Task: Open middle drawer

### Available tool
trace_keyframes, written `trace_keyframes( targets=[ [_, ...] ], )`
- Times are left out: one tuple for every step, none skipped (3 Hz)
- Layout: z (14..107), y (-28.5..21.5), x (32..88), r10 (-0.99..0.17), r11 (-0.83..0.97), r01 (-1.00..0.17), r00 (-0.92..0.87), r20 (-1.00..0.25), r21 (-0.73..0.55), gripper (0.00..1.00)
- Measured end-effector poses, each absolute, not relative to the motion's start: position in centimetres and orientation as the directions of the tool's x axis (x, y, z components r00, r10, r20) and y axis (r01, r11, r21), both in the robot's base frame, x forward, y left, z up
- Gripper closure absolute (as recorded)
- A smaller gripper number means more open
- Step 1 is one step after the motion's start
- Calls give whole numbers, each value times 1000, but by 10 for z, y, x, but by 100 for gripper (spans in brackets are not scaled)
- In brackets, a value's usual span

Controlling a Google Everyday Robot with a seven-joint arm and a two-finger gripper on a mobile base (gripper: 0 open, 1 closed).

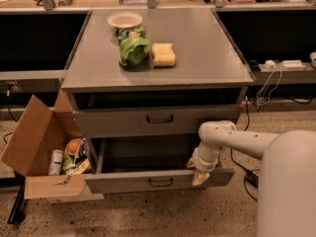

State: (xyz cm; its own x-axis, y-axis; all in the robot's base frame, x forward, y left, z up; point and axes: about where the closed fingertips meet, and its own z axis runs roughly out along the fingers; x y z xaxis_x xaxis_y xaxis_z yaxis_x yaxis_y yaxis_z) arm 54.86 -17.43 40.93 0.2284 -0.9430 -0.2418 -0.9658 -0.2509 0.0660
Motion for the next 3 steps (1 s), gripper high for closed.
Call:
trace_keyframes(
  targets=[
    [409,-174,549,-943,-251,-966,228,-242,66,0],
    [409,-175,546,-943,-249,-966,226,-242,70,0],
    [405,-176,534,-946,-242,-966,215,-244,90,0]
  ],
)
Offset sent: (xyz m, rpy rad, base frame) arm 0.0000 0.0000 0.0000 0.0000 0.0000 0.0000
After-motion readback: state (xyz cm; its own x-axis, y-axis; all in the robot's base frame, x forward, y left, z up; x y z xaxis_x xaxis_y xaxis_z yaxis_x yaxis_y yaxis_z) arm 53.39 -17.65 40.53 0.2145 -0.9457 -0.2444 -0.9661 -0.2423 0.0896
